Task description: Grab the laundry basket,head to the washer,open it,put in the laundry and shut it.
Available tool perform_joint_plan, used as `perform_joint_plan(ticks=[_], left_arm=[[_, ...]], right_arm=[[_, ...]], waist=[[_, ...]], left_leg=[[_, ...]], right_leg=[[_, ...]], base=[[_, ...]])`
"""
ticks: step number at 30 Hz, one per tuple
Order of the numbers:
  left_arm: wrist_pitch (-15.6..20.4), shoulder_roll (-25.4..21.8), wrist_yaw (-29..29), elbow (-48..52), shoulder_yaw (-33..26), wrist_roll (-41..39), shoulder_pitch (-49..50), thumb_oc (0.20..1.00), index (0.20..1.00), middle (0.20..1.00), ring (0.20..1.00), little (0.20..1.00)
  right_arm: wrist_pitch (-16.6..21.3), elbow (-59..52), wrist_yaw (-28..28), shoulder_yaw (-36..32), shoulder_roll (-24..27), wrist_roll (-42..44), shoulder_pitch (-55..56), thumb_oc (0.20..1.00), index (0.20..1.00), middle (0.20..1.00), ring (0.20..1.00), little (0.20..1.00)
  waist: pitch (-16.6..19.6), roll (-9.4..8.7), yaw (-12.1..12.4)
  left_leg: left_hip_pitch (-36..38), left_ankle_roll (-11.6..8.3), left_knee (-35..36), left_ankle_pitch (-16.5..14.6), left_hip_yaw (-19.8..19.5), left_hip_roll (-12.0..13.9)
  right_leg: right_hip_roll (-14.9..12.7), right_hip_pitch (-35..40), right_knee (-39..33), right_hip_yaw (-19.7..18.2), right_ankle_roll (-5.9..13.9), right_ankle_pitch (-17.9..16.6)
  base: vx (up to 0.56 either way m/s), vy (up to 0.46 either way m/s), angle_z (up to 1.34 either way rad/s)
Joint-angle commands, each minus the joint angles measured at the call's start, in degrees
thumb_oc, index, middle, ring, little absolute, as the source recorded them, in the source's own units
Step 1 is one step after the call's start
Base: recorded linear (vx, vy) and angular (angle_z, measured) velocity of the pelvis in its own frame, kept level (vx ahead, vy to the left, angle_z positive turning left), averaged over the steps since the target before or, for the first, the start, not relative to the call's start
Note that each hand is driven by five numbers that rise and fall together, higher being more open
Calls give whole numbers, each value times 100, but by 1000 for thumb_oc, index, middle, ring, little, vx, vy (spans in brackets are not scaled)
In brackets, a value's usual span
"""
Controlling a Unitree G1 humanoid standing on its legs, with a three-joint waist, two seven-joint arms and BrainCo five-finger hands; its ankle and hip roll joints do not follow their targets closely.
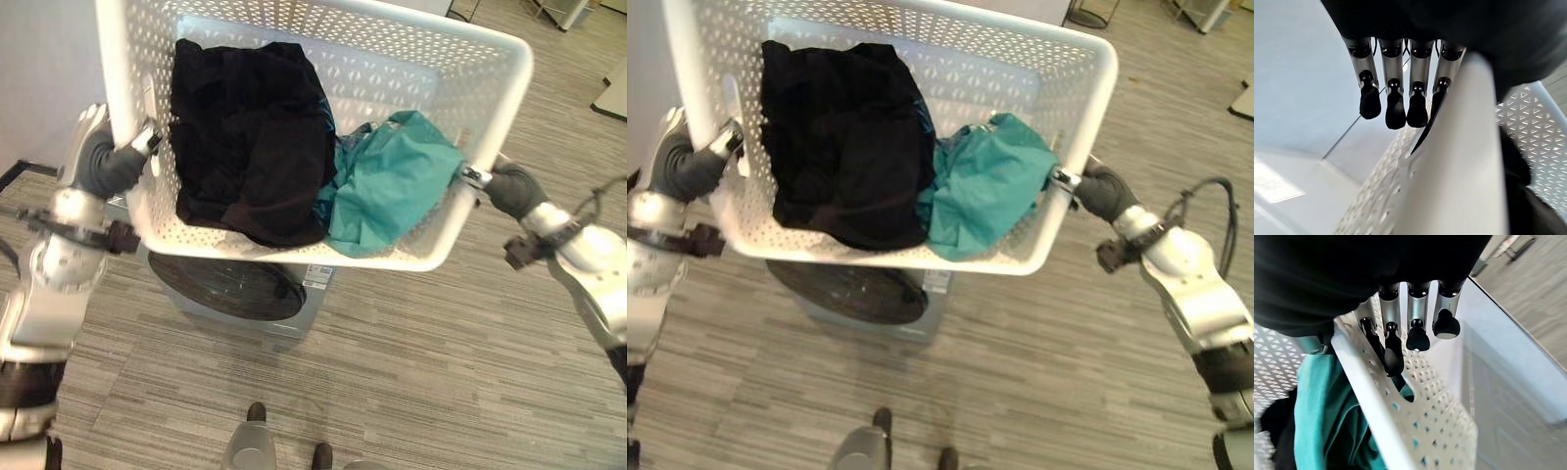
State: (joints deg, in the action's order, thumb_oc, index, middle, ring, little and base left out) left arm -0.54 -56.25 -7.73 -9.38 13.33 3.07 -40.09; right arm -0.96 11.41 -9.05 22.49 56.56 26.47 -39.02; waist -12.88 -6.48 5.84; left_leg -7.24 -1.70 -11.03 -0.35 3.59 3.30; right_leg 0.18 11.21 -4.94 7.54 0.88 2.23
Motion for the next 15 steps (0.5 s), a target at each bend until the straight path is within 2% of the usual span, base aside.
perform_joint_plan(ticks=[1,3,5,6,8,14,15], left_arm=[[-143,-440,-684,-578,-494,-296,-666,200,200,200,200,200],[-163,-555,-625,-939,79,-472,-1337,200,200,200,200,200],[-181,-591,-454,-1112,431,-647,-1622,200,200,200,200,200],[-181,-591,-454,-1112,431,-647,-1622,200,200,200,200,200],[-208,-610,-176,-1611,1214,-1018,-2249,200,200,200,200,200],[-406,-465,48,-2263,2079,-1095,-3036,200,200,200,200,200],[-402,-465,48,-2280,2099,-1102,-3065,200,200,200,200,200]], right_arm=[[-10,938,833,-637,484,339,-315,200,200,200,200,200],[-107,1338,856,-324,389,297,-725,200,200,200,200,200],[-218,1591,815,-117,304,194,-910,200,200,200,200,200],[-218,1591,815,-117,304,194,-910,200,200,200,200,200],[-386,1977,651,280,132,97,-1196,200,200,200,200,200],[-579,2728,418,829,111,99,-1686,200,200,200,200,200],[-572,2750,414,840,106,104,-1711,278,278,278,278,278]], waist=[[466,118,31],[462,110,71],[472,139,89],[472,139,89],[486,145,97],[531,103,157],[524,99,162]], left_leg=[[-224,-256,141,190,-308,179],[-212,-223,187,176,-299,149],[-197,-200,194,153,-292,120],[-197,-200,194,153,-292,120],[-174,-154,211,102,-256,71],[-80,-98,253,4,-166,45],[-78,-98,255,4,-161,46]], right_leg=[[-69,-158,465,246,227,619],[-114,-205,522,277,259,633],[-145,-222,577,303,278,649],[-145,-222,577,303,278,649],[-198,-247,630,331,318,674],[-289,-248,646,327,404,619],[-290,-249,646,322,405,618]], base=[[97,39,4],[82,42,7],[69,44,1],[75,63,0],[102,81,2],[70,64,-2],[57,47,-3]])
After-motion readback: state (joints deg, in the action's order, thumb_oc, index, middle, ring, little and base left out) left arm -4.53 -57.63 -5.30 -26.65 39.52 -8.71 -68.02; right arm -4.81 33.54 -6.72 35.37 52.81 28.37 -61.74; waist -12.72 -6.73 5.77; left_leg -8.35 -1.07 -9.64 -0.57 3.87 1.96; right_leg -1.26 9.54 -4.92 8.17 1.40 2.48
